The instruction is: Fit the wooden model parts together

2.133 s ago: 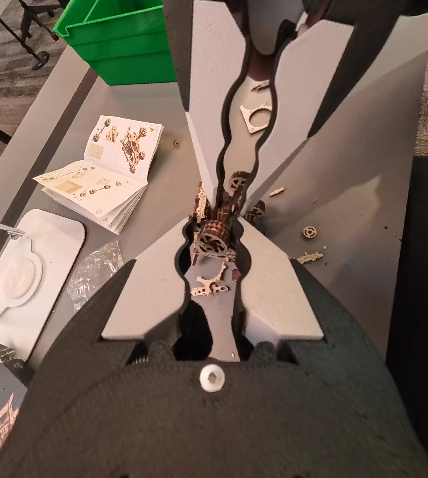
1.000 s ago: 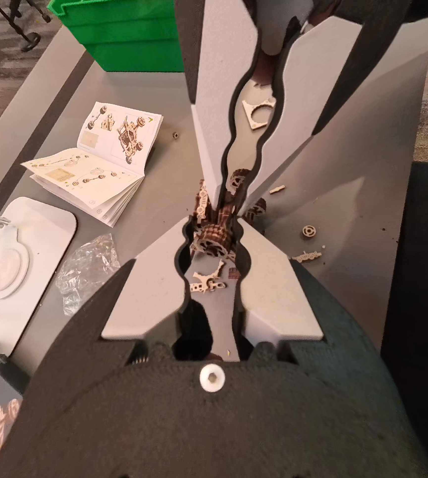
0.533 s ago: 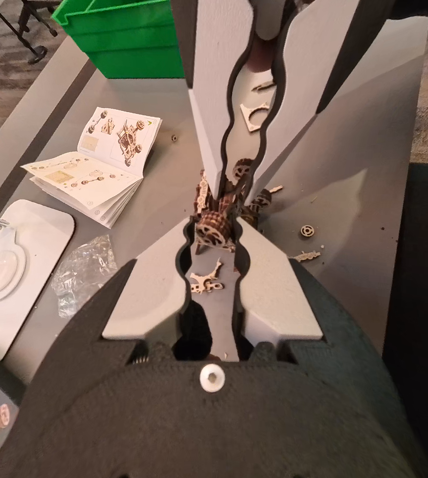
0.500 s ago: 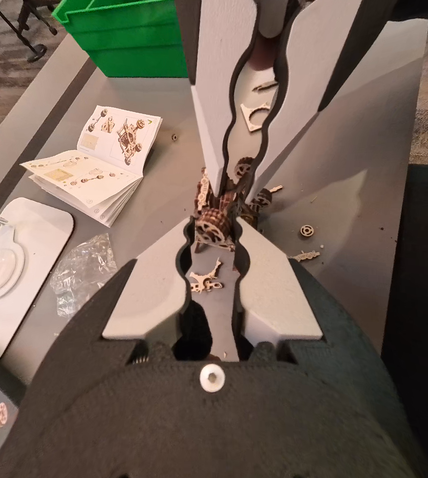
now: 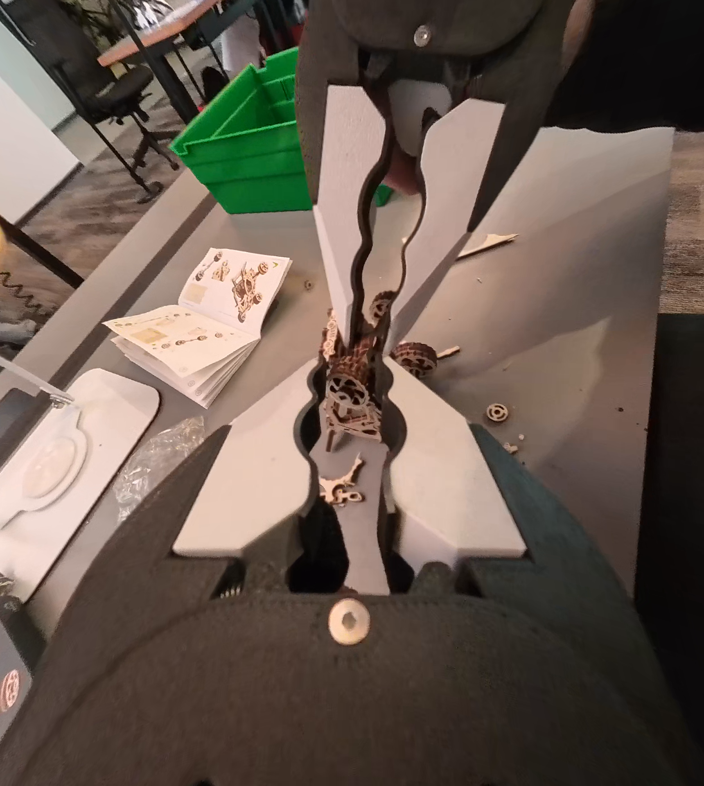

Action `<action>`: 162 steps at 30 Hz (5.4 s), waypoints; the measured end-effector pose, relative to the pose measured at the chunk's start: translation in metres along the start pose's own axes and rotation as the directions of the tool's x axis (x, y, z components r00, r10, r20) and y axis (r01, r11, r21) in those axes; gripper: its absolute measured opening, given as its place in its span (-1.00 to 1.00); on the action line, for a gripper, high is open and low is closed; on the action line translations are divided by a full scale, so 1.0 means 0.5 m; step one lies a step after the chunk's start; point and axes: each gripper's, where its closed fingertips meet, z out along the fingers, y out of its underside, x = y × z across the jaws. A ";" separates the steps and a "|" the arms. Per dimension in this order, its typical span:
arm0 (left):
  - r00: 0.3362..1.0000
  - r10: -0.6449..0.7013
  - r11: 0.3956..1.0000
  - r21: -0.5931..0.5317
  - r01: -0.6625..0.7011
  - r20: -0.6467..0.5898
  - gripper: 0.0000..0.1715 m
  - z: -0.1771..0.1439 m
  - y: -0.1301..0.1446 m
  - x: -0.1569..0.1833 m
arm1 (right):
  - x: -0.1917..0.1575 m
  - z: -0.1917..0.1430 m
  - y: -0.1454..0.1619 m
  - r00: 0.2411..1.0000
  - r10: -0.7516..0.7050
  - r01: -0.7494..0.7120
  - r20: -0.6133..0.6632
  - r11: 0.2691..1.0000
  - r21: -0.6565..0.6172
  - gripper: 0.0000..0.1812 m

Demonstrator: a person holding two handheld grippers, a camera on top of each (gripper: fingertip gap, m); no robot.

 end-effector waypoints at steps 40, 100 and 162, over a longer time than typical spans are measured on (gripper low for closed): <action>0.886 -0.176 0.973 0.062 0.223 -0.429 -0.54 -0.006 0.002 -0.060 | -0.007 -0.038 0.008 0.957 0.248 -0.238 -0.153 0.968 0.080 -0.56; 0.666 -0.607 0.741 -0.007 0.671 -0.433 -0.99 0.093 0.026 -0.072 | 0.067 -0.037 0.067 0.713 0.693 -0.606 -0.105 0.684 0.406 -0.88; 0.785 -0.600 0.778 0.115 0.617 -0.154 -1.00 0.122 0.012 -0.073 | 0.059 -0.044 0.066 0.513 0.805 -0.813 0.299 0.344 0.470 -0.78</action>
